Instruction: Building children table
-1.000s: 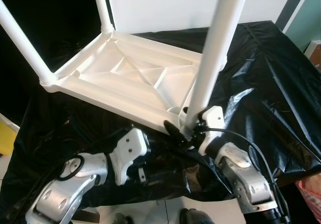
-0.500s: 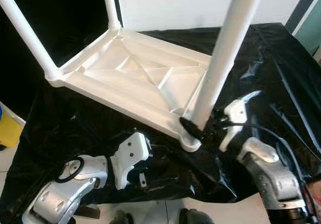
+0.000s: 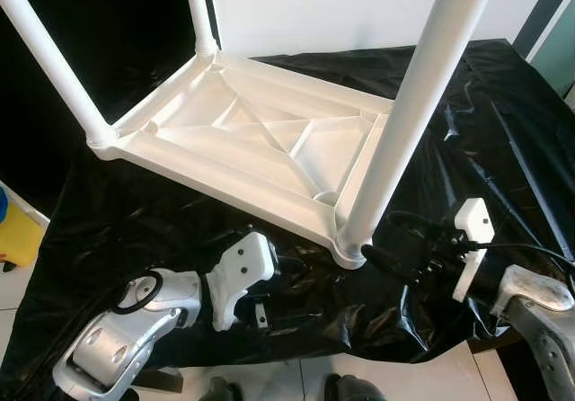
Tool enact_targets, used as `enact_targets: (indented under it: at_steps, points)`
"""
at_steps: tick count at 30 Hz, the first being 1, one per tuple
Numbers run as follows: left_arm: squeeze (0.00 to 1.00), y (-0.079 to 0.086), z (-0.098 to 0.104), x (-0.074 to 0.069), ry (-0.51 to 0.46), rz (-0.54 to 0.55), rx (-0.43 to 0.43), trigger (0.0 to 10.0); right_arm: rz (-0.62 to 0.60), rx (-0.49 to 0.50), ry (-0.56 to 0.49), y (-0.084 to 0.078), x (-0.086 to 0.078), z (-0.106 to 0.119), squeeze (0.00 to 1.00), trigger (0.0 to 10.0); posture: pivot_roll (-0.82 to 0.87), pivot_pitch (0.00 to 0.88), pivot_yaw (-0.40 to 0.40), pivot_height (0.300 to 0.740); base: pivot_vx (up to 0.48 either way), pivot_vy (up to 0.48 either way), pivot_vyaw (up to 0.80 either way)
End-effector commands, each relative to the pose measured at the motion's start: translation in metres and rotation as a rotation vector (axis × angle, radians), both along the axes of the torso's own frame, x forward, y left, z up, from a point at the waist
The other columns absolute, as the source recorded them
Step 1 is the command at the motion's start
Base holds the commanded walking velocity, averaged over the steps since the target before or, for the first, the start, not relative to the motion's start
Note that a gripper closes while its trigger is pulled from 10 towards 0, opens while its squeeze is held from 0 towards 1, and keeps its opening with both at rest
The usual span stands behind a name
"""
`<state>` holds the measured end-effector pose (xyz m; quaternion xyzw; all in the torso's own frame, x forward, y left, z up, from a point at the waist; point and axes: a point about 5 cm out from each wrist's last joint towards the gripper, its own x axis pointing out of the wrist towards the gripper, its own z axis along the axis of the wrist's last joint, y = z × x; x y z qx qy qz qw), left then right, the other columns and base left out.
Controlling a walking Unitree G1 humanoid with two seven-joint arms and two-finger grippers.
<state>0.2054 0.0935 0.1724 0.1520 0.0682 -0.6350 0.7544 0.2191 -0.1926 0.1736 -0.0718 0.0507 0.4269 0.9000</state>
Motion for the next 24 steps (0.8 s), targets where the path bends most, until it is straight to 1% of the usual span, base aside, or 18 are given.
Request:
enact_targets:
  at_steps: [1,3,5,7,8,9,11,12,13,15,17,18,20,21,23,24]
  points:
    - [0.0,0.0,0.0,-0.004,0.02,-0.075,0.011,10.0,-0.028,-0.041,0.006,-0.012,-0.002,0.001,0.0,10.0,-0.16,0.149,0.044,0.74,0.0,0.0,0.0]
    - [0.0,0.0,0.0,-0.004,0.02,-0.075,0.011,10.0,-0.028,-0.041,0.006,-0.012,-0.002,0.001,0.0,10.0,-0.16,0.149,0.044,0.74,0.0,0.0,0.0]
    - [0.0,-0.001,0.0,-0.003,0.017,-0.073,0.01,10.0,-0.047,-0.066,-0.006,-0.017,0.001,0.003,0.0,10.0,-0.17,0.148,0.043,0.74,0.0,0.0,0.0]
    - [0.0,-0.001,0.0,-0.003,0.016,-0.072,0.009,10.0,-0.047,-0.071,-0.007,-0.018,0.002,0.003,0.0,10.0,-0.17,0.147,0.044,0.74,0.0,0.0,0.0]
    - [0.0,-0.001,0.0,-0.001,0.013,-0.069,0.009,10.0,-0.063,-0.075,-0.026,-0.019,0.006,0.005,0.0,10.0,-0.16,0.144,0.044,0.74,0.0,0.0,0.0]
    - [0.0,0.0,0.001,0.0,0.008,-0.066,0.01,10.0,-0.083,-0.082,-0.039,-0.021,0.01,0.006,0.0,9.5,-0.16,0.142,0.044,0.74,0.0,0.0,0.0]
    - [0.0,0.0,0.002,0.001,0.004,-0.063,0.01,10.0,-0.105,-0.09,-0.05,-0.022,0.015,0.007,0.0,9.5,-0.16,0.141,0.044,0.74,0.0,0.0,0.0]
    - [0.0,0.0,0.002,0.001,0.004,-0.063,0.01,10.0,-0.105,-0.09,-0.05,-0.022,0.015,0.007,0.0,9.5,-0.16,0.141,0.044,0.74,0.0,0.0,0.0]
    - [0.0,0.0,0.003,0.002,0.001,-0.063,0.005,10.0,-0.098,-0.095,-0.055,-0.021,0.017,0.006,0.0,0.0,-0.16,0.138,0.042,0.74,0.0,0.0,0.0]
    - [0.0,0.0,0.004,0.002,0.0,-0.063,0.0,10.0,-0.091,-0.097,-0.059,-0.02,0.017,0.006,0.0,0.0,-0.16,0.138,0.042,0.74,0.0,0.0,0.0]
    - [0.0,-0.001,0.01,0.001,0.002,-0.071,-0.037,10.0,-0.072,-0.088,-0.056,-0.016,0.019,0.006,0.0,0.0,-0.16,0.134,0.039,0.74,0.0,0.0,0.0]
    - [0.0,-0.002,0.012,0.001,0.002,-0.073,-0.048,10.0,-0.061,-0.08,-0.054,-0.013,0.02,0.006,0.0,1.1,-0.16,0.134,0.039,0.74,0.0,0.0,0.0]
    - [0.0,-0.002,0.013,0.0,0.002,-0.074,-0.055,10.0,-0.052,-0.076,-0.053,-0.011,0.021,0.006,0.0,1.1,-0.16,0.134,0.039,0.74,0.0,0.0,0.0]
    - [0.0,-0.003,0.013,0.0,0.002,-0.075,-0.054,10.0,-0.035,-0.07,-0.048,-0.007,0.021,0.005,0.0,10.0,-0.15,0.133,0.036,0.74,0.0,0.0,0.0]
    - [0.0,-0.004,0.014,-0.003,0.005,-0.087,-0.066,10.0,0.006,-0.057,-0.057,0.003,0.022,0.005,0.0,10.0,-0.15,0.135,0.034,0.74,0.0,0.0,0.0]
    - [0.0,-0.004,0.014,-0.003,0.005,-0.087,-0.066,10.0,0.006,-0.057,-0.057,0.003,0.022,0.005,0.0,10.0,-0.15,0.135,0.034,0.74,0.0,0.0,0.0]
